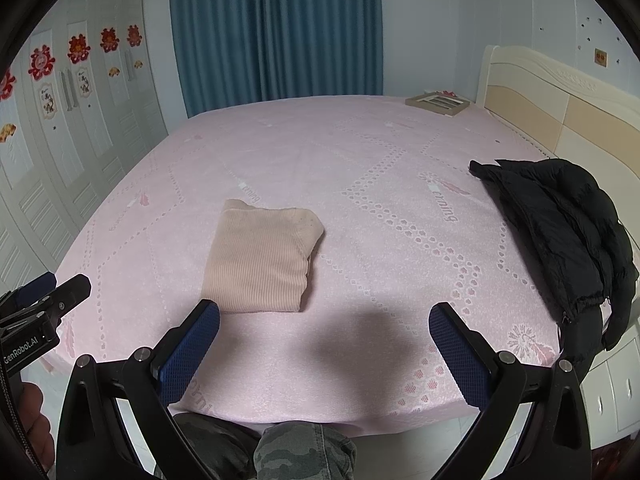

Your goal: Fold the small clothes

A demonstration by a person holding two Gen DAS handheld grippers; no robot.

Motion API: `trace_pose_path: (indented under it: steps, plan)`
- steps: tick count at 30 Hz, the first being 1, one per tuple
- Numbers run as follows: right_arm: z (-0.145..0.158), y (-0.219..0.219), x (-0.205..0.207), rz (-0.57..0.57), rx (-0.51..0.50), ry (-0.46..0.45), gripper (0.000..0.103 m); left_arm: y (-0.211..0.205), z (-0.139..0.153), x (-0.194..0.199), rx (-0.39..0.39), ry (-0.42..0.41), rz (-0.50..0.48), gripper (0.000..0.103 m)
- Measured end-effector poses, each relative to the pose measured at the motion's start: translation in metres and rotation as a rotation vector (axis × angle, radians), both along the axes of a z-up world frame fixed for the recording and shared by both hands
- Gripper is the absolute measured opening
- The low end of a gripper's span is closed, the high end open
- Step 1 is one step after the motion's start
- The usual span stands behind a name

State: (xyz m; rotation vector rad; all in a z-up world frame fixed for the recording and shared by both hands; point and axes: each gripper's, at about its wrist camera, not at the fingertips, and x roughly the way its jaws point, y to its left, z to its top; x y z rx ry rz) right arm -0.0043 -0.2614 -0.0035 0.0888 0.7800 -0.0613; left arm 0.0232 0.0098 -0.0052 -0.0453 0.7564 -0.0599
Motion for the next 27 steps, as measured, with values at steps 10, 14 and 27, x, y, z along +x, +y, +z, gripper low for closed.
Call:
trace_pose_path:
  steps: [10, 14, 27]
  plan:
    - [0.0015, 0.0019, -0.0017, -0.001, -0.004, 0.001, 0.102, 0.0007, 0.0014, -0.0003, -0.002, 0.001, 0.003, 0.081]
    - [0.0016, 0.0021, -0.0018, -0.003, -0.003, 0.001, 0.102, 0.0005, 0.0020, -0.0006, -0.002, -0.001, 0.005, 0.081]
    - [0.0014, 0.0037, -0.0034, -0.002, -0.007, -0.001, 0.102, 0.0037, 0.0024, 0.0004, -0.018, -0.006, 0.012, 0.081]
